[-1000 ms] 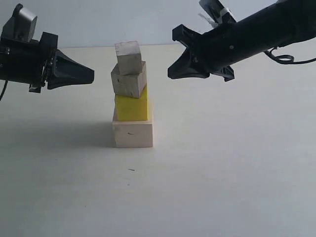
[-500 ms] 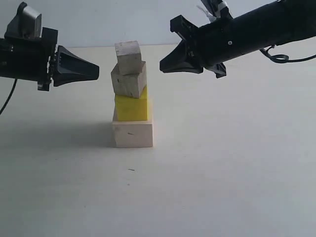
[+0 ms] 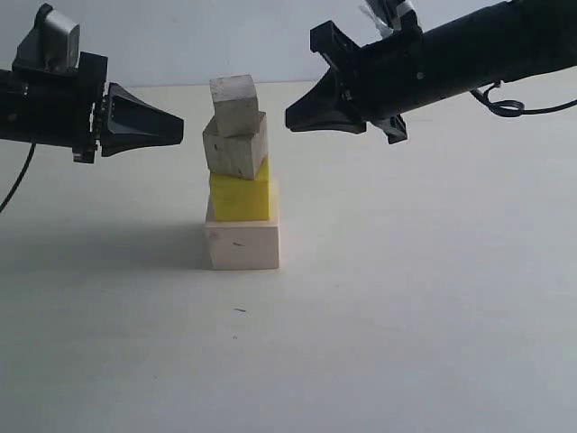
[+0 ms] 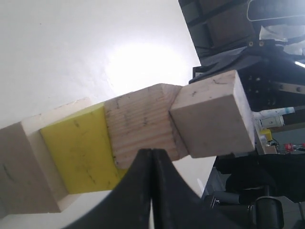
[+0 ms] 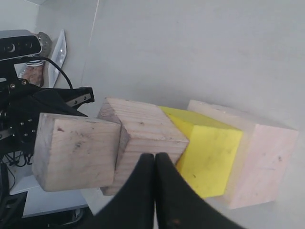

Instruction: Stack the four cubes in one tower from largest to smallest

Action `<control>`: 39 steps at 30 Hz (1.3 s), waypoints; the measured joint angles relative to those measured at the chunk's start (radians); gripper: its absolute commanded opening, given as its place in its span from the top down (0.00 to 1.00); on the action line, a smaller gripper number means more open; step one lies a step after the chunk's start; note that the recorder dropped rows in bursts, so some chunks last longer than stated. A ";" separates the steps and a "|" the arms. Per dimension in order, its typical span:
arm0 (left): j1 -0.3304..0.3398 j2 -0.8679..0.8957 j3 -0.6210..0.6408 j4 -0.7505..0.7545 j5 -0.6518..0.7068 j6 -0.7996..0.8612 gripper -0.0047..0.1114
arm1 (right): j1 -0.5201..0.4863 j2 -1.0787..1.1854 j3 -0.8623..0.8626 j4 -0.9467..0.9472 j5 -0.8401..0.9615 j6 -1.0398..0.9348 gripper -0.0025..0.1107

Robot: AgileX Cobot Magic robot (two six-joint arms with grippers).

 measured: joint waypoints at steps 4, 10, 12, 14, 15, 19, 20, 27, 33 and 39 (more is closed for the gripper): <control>0.000 0.000 0.000 0.000 0.000 0.002 0.96 | 0.000 0.000 0.000 0.000 0.013 0.000 0.98; 0.000 0.002 0.000 0.020 -0.031 0.004 0.96 | 0.000 0.016 0.000 0.001 -0.044 0.000 0.98; 0.000 0.023 0.000 0.021 -0.030 0.004 0.96 | 0.000 0.016 0.000 0.001 -0.076 0.000 0.98; -0.009 0.044 0.000 0.013 -0.004 0.006 0.96 | 0.000 0.016 0.000 0.001 -0.070 0.000 0.98; -0.018 0.044 0.000 0.011 -0.002 0.012 0.96 | 0.000 0.016 0.000 0.001 -0.062 0.000 0.98; -0.035 0.046 0.000 0.013 -0.041 0.019 0.96 | 0.000 0.016 0.000 0.001 -0.055 0.000 0.98; -0.035 0.046 0.000 0.013 -0.049 0.019 0.96 | 0.000 0.016 0.009 0.003 -0.063 0.000 0.98; -0.035 0.046 0.000 0.011 -0.066 0.026 0.96 | 0.000 0.016 0.039 0.009 -0.069 -0.024 0.98; -0.035 0.046 0.000 -0.003 -0.062 0.044 0.96 | 0.000 0.016 0.039 0.040 -0.056 -0.077 0.98; -0.041 0.046 0.000 -0.009 -0.060 0.051 0.96 | 0.000 0.016 0.039 0.042 -0.052 -0.088 0.98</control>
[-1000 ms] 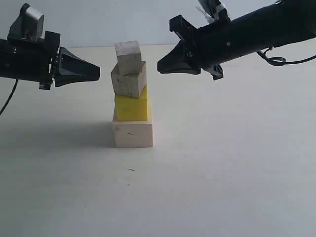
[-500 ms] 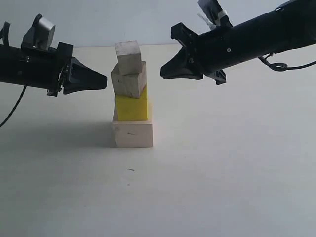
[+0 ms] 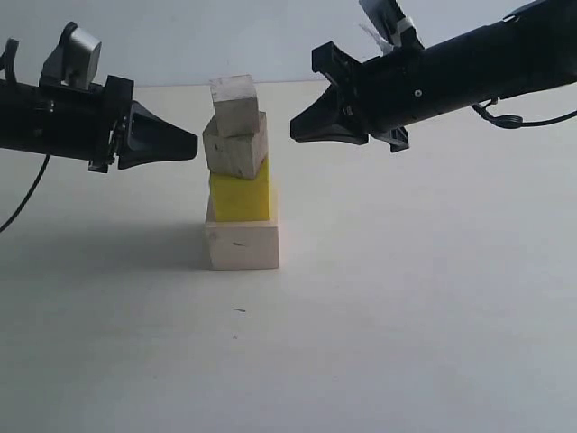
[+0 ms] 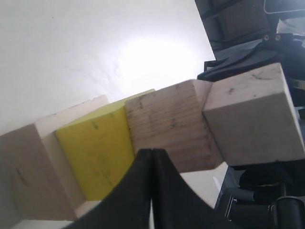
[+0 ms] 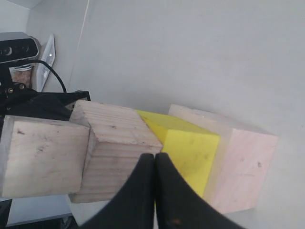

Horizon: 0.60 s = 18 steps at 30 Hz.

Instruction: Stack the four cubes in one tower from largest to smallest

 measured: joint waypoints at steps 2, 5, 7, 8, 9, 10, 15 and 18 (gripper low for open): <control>-0.007 0.000 0.000 0.000 0.000 0.002 0.96 | 0.000 0.000 0.000 0.000 0.000 -0.002 0.98; -0.024 0.000 0.000 0.000 0.000 0.005 0.96 | 0.000 0.000 0.000 0.004 0.000 -0.004 0.98; -0.033 0.000 0.000 0.000 0.000 0.006 0.96 | 0.000 0.000 0.000 0.004 0.005 -0.007 0.98; -0.033 0.000 0.000 0.000 0.000 0.006 0.96 | 0.000 0.000 0.000 0.004 0.008 -0.007 0.98; -0.033 0.000 0.000 0.000 0.000 0.007 0.96 | 0.000 0.000 0.000 0.004 0.013 -0.007 0.98; -0.033 0.000 0.000 0.000 0.000 0.009 0.96 | 0.000 0.000 0.000 0.004 0.015 -0.007 0.98; -0.033 0.000 0.000 0.000 0.000 0.009 0.96 | 0.000 0.000 0.000 0.004 0.023 -0.007 0.98; -0.033 0.000 0.000 0.000 0.000 0.009 0.96 | 0.000 0.000 0.000 0.004 0.023 -0.007 0.98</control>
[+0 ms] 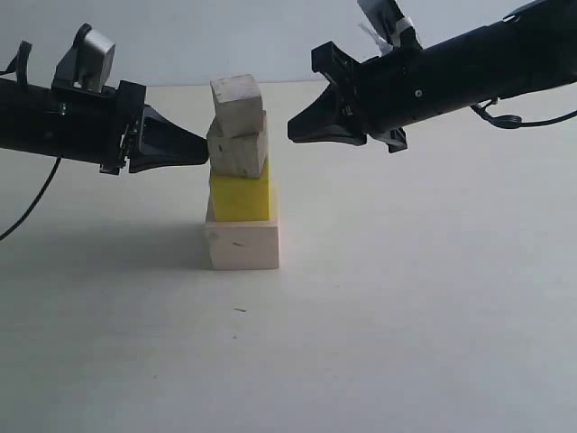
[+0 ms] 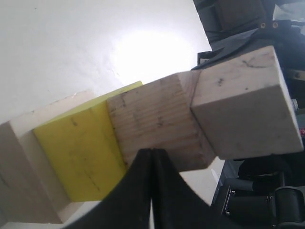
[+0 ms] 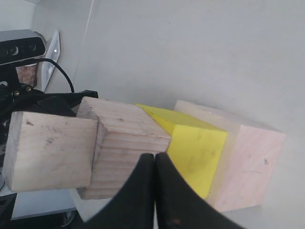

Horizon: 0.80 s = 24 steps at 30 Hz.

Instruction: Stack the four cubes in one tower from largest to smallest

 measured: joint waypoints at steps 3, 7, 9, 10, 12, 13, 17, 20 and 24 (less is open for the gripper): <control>0.000 0.000 0.000 0.000 0.006 0.000 0.96 | 0.000 0.000 0.000 0.000 0.000 -0.004 0.98; 0.000 0.000 0.000 0.000 0.014 0.000 0.96 | 0.000 0.004 0.000 0.026 -0.015 -0.015 0.98; 0.000 0.000 0.000 0.000 0.014 0.000 0.96 | 0.000 0.013 0.000 0.035 -0.018 -0.017 0.98; 0.000 0.000 0.000 0.000 0.014 0.000 0.96 | 0.000 0.019 0.000 0.042 -0.018 -0.023 0.98; 0.000 0.000 0.000 0.000 0.014 0.000 0.96 | 0.000 0.032 0.000 0.059 -0.009 -0.033 0.98; 0.000 0.000 0.000 0.000 0.014 0.000 0.96 | 0.000 0.039 0.000 0.069 0.001 -0.042 0.98; 0.000 0.000 0.000 0.000 0.014 0.000 0.96 | 0.000 0.065 0.000 0.101 0.012 -0.059 0.98; 0.000 0.000 0.000 0.000 0.014 0.000 0.96 | 0.000 0.070 0.000 0.108 0.012 -0.079 0.98; 0.000 0.000 0.000 0.000 0.015 0.000 0.96 | 0.000 0.070 0.000 0.127 0.014 -0.119 0.98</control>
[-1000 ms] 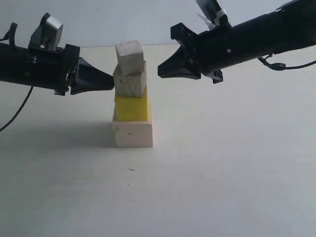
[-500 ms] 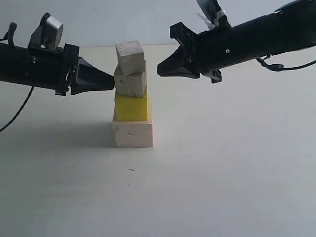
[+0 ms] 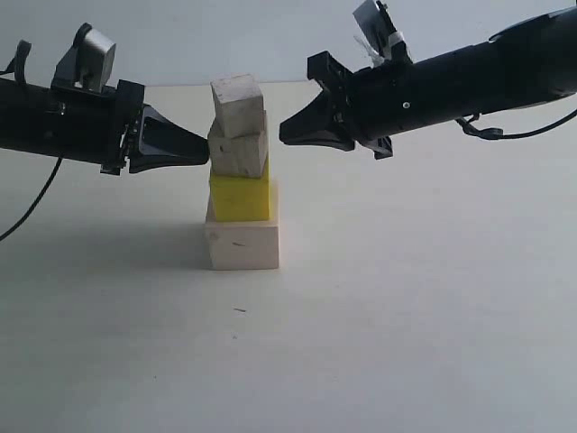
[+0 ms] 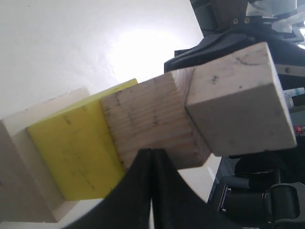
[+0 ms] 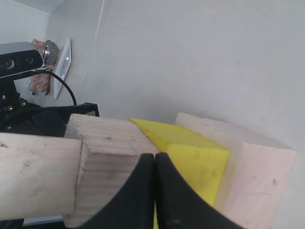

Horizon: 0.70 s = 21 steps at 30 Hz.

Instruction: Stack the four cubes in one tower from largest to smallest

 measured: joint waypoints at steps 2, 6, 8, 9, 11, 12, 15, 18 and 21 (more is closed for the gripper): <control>0.000 0.000 0.000 0.000 0.000 0.000 0.96 | 0.000 0.000 0.000 0.025 0.016 -0.031 0.98; 0.000 0.000 0.000 0.000 0.000 0.000 0.96 | 0.000 0.000 0.000 0.037 0.037 -0.043 0.98; 0.000 0.000 0.000 0.000 0.000 0.000 0.96 | 0.000 0.000 0.000 0.037 0.044 -0.047 0.98; 0.000 0.000 0.000 0.000 0.000 0.000 0.96 | 0.000 0.000 0.000 0.037 0.054 -0.051 0.98; 0.000 0.000 0.000 0.000 0.000 0.000 0.96 | 0.000 0.000 0.000 0.042 0.075 -0.065 0.98; 0.000 0.000 0.000 0.000 0.000 0.000 0.96 | 0.000 0.000 0.000 0.045 0.080 -0.068 0.98; 0.000 0.000 0.000 0.000 0.000 0.000 0.96 | 0.000 0.000 0.000 0.049 0.088 -0.076 0.98; 0.000 0.000 0.000 0.000 0.000 0.000 0.96 | 0.003 0.000 0.000 0.052 0.094 -0.089 0.98; 0.000 0.000 0.000 0.000 0.000 0.000 0.96 | 0.023 0.000 0.000 0.052 0.088 -0.101 0.98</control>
